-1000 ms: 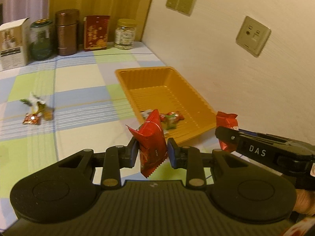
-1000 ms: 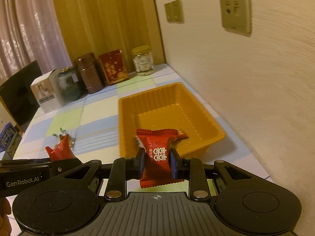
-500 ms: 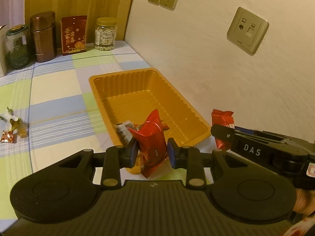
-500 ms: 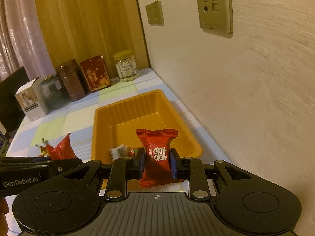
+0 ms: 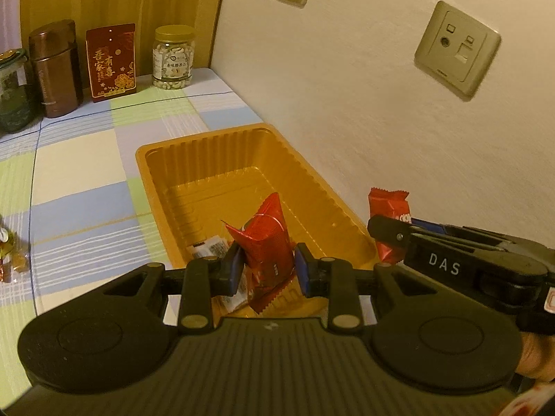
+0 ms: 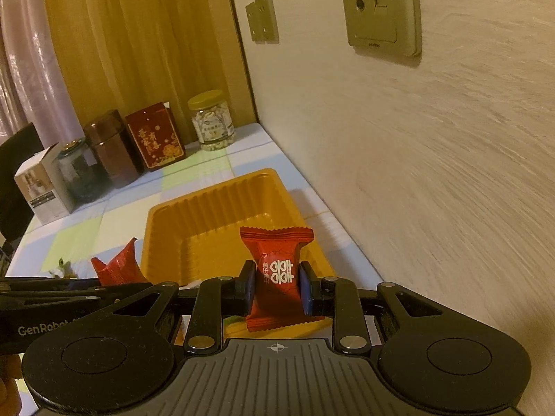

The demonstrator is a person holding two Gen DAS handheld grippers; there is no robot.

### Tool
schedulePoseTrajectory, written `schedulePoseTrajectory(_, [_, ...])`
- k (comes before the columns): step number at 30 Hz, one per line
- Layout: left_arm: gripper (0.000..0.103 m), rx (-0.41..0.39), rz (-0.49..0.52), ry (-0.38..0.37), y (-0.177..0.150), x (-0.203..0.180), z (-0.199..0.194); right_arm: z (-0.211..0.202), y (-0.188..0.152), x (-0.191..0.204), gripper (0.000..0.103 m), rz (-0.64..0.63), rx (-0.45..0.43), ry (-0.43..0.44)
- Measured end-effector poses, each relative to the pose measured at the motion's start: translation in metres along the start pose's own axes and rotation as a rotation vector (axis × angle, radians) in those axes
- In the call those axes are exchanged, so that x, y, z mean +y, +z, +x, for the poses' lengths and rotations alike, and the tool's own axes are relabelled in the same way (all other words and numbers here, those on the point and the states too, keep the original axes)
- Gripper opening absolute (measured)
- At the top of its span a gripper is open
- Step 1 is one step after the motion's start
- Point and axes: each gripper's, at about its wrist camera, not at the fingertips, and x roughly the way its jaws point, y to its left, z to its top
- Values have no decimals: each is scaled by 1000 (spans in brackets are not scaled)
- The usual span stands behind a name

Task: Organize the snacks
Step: 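Open the left gripper then the right to drop the red candies in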

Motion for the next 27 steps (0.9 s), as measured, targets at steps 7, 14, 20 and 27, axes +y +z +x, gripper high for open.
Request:
schedulePoseTrajectory(7, [28, 16, 8, 5, 6, 3, 20, 15, 1, -2, 27, -10, 14, 1])
schedulePoseTrajectory(14, [28, 33, 12, 3, 11, 5, 36, 32, 3, -3, 27, -10, 26, -8])
schedulePoseTrajectory(20, [40, 44, -1, 11, 14, 9, 48, 37, 5, -4, 27, -3, 28, -12])
schedulePoseTrajectory(27, [40, 31, -30, 34, 8, 25, 40, 34, 3, -3, 27, 3, 31, -9])
